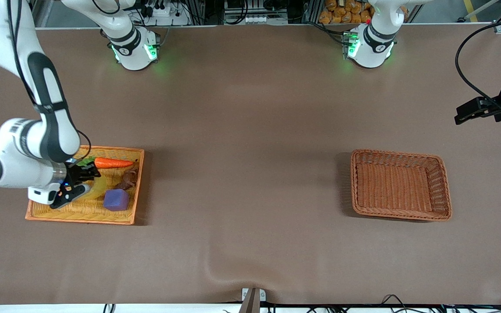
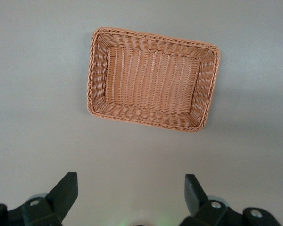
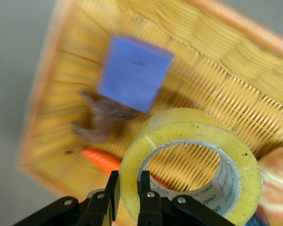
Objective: Transfer tape with both arms
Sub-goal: 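Close the right gripper on the tape roll's rim, then carry the tape roll to mid-table and set it down with the right gripper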
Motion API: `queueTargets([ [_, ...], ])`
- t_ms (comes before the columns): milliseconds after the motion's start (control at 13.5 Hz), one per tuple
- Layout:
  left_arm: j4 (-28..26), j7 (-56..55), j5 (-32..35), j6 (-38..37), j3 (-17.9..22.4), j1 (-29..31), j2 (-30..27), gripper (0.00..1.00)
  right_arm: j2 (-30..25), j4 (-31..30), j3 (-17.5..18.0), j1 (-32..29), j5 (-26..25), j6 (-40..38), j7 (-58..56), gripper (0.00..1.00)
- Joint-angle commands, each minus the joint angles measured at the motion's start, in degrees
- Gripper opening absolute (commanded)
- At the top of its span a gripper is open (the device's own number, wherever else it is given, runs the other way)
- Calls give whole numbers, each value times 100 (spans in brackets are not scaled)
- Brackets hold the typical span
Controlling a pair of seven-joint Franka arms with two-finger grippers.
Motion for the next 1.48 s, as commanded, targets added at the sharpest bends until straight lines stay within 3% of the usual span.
queueTargets([
  [0, 31, 138, -181, 20, 10, 40, -3, 100, -248, 873, 23, 335, -176, -1100, 814, 0],
  [148, 23, 138, -181, 37, 10, 40, 6, 100, -240, 1341, 40, 913, -159, -1541, 1876, 0],
  [369, 23, 138, -181, 81, 10, 31, 50, 100, -117, 1500, 119, 2046, 297, -1325, 4150, 0],
  [591, 23, 138, -181, 108, 10, 31, 85, 100, 645, 1868, 119, 3409, 360, 96, 6515, 0],
  [813, 23, 138, -181, 117, 10, 31, 94, 100, 1717, 2728, 119, 4508, 360, 1039, 8371, 0],
  [1034, 14, 138, -181, 117, 10, 31, 94, 100, 2317, 3056, 321, 4757, 360, 1252, 8667, 0],
  [1182, 14, 138, -181, 117, 10, 31, 94, 100, 2371, 3004, 330, 4801, 351, 1173, 8667, 0],
  [1256, 14, 138, -181, 117, 10, 31, 94, 100, 2379, 3004, 339, 4801, 368, 1173, 8684, 13],
  [1330, 14, 129, -181, 125, 10, 31, 103, 100, 2362, 3004, 339, 4793, 368, 1173, 8728, 49],
  [1404, 14, 129, -181, 125, 10, 31, 129, 100, 2240, 3004, 322, 4714, 377, 1147, 8894, 72],
])
